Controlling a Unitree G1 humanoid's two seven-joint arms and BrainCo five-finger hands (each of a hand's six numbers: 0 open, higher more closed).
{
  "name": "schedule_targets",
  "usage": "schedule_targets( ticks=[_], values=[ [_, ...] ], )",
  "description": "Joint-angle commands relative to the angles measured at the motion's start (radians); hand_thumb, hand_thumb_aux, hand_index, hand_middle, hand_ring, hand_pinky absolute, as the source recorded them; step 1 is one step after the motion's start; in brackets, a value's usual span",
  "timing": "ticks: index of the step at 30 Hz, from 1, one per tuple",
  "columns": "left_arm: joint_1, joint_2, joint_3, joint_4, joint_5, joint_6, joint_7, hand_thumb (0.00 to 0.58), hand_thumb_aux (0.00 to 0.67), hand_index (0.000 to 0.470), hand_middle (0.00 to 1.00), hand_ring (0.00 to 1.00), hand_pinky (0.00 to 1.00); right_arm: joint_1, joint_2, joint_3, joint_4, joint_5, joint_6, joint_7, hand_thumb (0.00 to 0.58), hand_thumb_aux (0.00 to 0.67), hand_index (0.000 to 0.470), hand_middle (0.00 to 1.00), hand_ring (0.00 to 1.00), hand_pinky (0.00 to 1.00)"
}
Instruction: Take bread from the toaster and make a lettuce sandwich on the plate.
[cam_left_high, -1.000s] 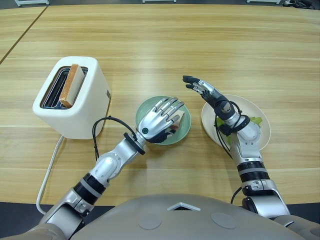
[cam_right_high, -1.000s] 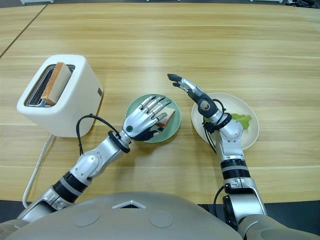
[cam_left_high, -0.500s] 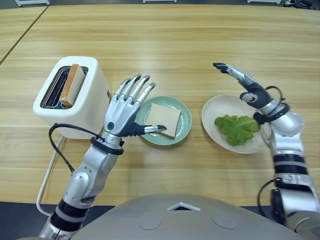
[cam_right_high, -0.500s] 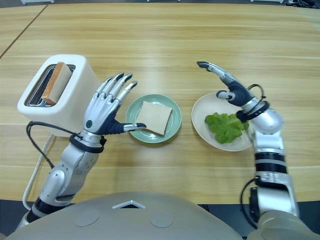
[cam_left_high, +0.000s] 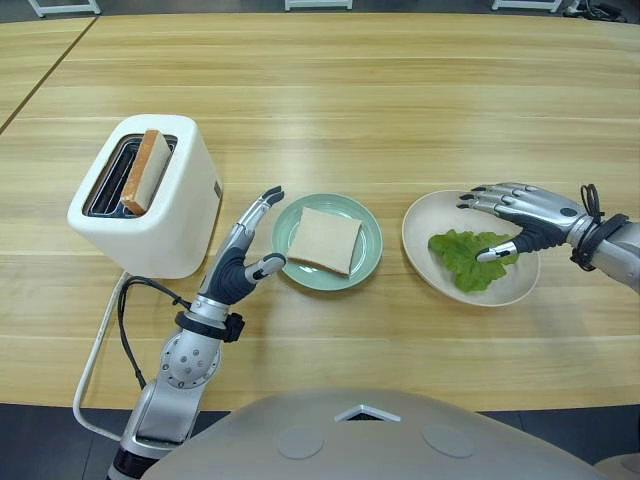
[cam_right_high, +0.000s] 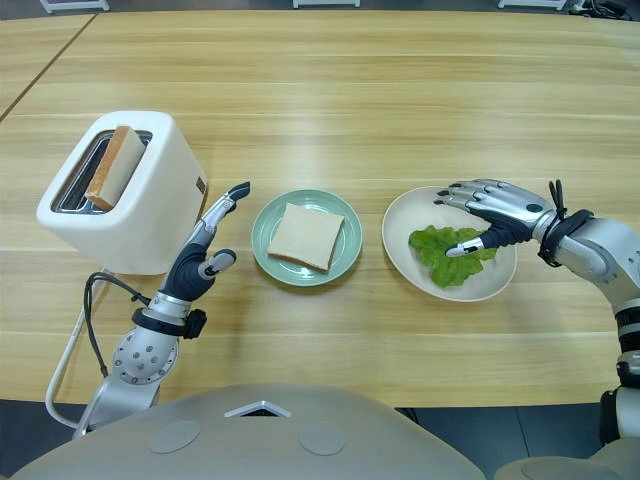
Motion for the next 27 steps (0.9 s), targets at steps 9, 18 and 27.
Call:
schedule_targets(
  ticks=[9, 18, 27],
  values=[
    [-0.002, -0.017, 0.004, -0.012, 0.004, -0.005, -0.043, 0.0, 0.0, 0.0, 0.0, 0.0, 0.0, -0.016, -0.035, 0.177, 0.058, -0.107, 0.056, -0.177, 0.564, 0.557, 0.391, 0.0, 0.0, 0.0],
    [-0.004, -0.021, 0.023, -0.008, -0.007, -0.006, -0.063, 0.0, 0.0, 0.0, 0.0, 0.0, 0.0, 0.0, -0.036, 0.207, 0.026, -0.08, 0.076, -0.207, 0.58, 0.67, 0.47, 0.0, 0.0, 0.0],
    [0.0, -0.031, 0.038, -0.007, -0.011, -0.01, -0.077, 0.0, 0.0, 0.0, 0.0, 0.0, 0.0, -0.012, -0.032, 0.216, 0.018, -0.06, 0.096, -0.246, 0.58, 0.67, 0.47, 0.0, 0.0, 0.0]
  ],
)
